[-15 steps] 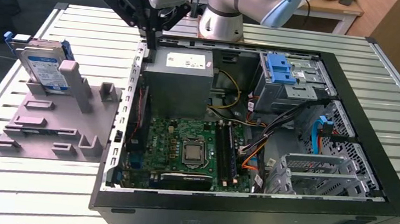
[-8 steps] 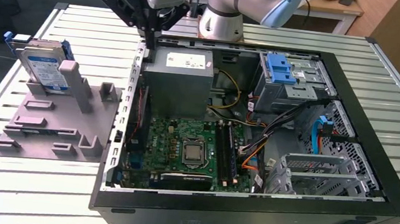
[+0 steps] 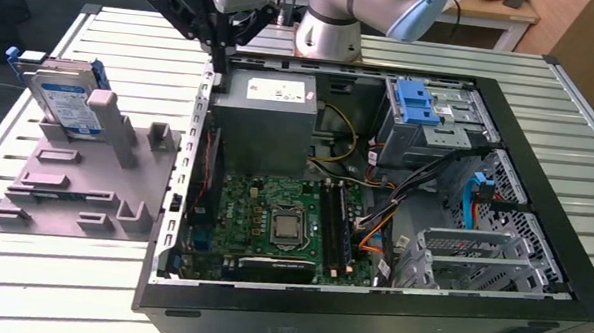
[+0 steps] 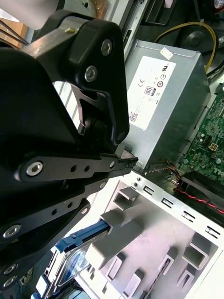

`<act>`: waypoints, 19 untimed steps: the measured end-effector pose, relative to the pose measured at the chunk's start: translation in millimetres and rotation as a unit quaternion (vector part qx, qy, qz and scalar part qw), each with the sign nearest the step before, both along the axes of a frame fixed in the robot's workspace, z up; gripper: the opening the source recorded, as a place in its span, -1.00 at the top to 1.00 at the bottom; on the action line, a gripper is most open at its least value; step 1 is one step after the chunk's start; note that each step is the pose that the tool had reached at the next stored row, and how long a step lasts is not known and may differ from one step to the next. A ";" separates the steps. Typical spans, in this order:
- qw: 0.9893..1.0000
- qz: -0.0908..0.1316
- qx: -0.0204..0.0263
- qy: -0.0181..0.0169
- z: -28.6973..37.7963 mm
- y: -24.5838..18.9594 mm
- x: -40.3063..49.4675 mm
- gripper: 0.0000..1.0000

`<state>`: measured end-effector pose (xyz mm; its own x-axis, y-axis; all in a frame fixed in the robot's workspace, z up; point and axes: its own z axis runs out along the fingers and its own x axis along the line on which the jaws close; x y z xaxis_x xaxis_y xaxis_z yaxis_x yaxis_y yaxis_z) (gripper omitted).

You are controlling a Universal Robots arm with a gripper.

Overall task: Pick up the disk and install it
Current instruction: 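Reach for the disk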

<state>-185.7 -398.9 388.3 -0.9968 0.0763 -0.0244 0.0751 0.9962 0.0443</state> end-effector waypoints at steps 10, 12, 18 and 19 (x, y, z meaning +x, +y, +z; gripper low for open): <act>1.000 0.000 0.000 0.000 -0.4 5.6 -22.1 0.79; 1.000 0.000 0.000 0.000 -0.5 10.8 -26.8 0.79; 1.000 0.000 0.000 0.000 -0.8 20.2 -48.0 0.79; 1.000 0.000 0.000 0.000 -1.0 21.9 -51.6 0.79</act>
